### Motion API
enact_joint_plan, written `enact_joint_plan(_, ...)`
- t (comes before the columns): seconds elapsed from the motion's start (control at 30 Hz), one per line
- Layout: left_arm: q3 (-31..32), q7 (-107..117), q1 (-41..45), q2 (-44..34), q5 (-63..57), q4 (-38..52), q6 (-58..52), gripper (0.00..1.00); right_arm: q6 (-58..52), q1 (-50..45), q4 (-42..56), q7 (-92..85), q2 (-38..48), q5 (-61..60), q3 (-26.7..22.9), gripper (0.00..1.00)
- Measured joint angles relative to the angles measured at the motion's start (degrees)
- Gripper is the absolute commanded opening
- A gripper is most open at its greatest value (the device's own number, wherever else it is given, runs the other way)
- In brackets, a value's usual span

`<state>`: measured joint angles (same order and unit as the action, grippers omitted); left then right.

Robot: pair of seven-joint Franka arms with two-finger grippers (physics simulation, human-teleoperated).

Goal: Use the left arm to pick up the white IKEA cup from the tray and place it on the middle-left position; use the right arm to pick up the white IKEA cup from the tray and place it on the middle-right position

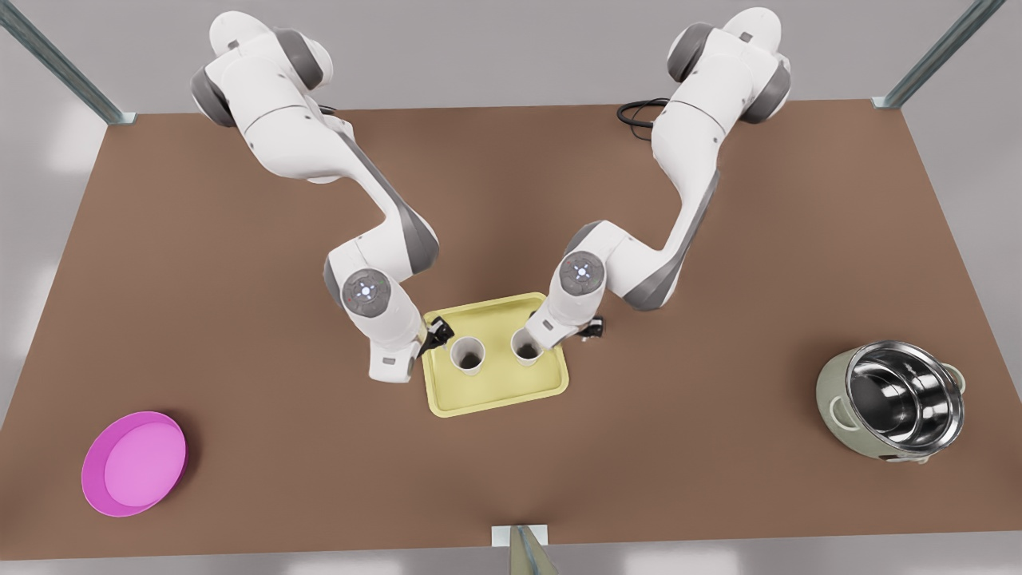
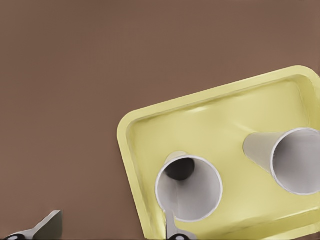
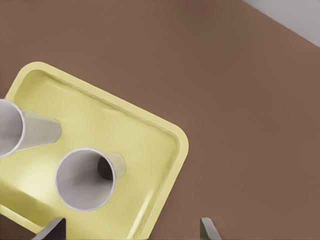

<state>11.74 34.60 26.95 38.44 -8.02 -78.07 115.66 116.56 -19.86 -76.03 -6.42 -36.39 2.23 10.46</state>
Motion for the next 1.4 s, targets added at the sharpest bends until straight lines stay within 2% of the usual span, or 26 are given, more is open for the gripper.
enact_joint_plan(0.33,0.1,7.0,2.1,0.3,-0.7,-5.1,6.8,1.00,0.8,-2.4,2.4,3.2,-4.9,0.2,-0.2,1.00)
enact_joint_plan(1.03,-0.5,12.1,1.7,6.4,-2.6,-6.0,16.7,0.99,4.1,-5.3,-0.2,8.3,-10.5,5.6,-0.2,1.00)
enact_joint_plan(1.13,-0.5,12.6,1.6,6.6,-2.9,-5.4,17.7,0.61,4.6,-6.0,-0.3,8.6,-10.7,5.6,-0.2,0.97)
enact_joint_plan(1.23,-0.6,13.0,1.5,6.5,-2.8,-4.7,18.1,0.18,5.5,-6.2,-0.4,9.0,-11.4,6.1,-0.4,0.76)
enact_joint_plan(1.3,-0.6,13.5,1.5,6.4,-2.8,-4.5,18.2,0.05,6.0,-6.2,-0.4,9.1,-11.5,6.4,-0.4,0.59)
enact_joint_plan(1.33,-0.5,14.0,1.6,6.3,-3.0,-4.4,18.2,0.00,6.1,-6.2,-0.4,9.2,-11.6,6.5,-0.4,0.46)
enact_joint_plan(1.4,-0.5,15.0,1.7,6.3,-3.4,-4.4,18.2,0.00,6.4,-6.1,-0.3,9.3,-11.6,6.5,-0.5,0.36)
